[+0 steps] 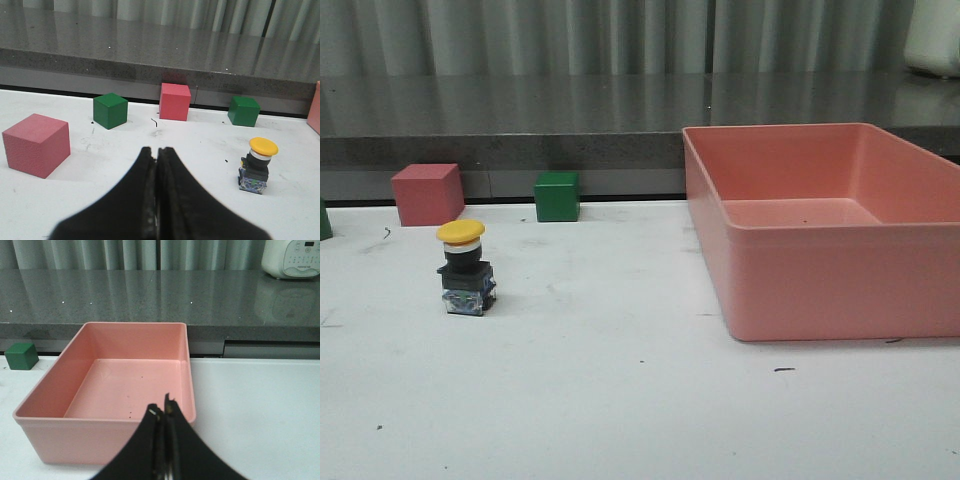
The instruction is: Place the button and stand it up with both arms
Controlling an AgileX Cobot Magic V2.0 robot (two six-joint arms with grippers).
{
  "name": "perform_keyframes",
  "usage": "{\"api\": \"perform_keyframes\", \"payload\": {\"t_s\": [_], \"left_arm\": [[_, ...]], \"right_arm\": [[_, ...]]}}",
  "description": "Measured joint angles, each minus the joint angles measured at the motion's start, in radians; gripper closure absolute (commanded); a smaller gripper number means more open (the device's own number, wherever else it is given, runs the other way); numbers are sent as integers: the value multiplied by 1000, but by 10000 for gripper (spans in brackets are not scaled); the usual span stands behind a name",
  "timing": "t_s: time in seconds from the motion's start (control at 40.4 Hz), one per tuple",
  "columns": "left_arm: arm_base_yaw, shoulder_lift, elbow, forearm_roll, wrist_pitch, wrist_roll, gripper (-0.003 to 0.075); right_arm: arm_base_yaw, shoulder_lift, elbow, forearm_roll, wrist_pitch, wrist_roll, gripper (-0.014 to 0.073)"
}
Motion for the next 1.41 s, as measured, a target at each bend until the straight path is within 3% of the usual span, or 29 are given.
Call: {"api": "perform_keyframes", "payload": {"t_s": [0.396, 1.411], "left_arm": [[0, 0, 0, 0, -1, 0, 740], [0, 0, 0, 0, -1, 0, 740]], "right_arm": [[0, -66, 289, 18, -101, 0, 655], [0, -124, 293, 18, -57, 0, 655]]}}
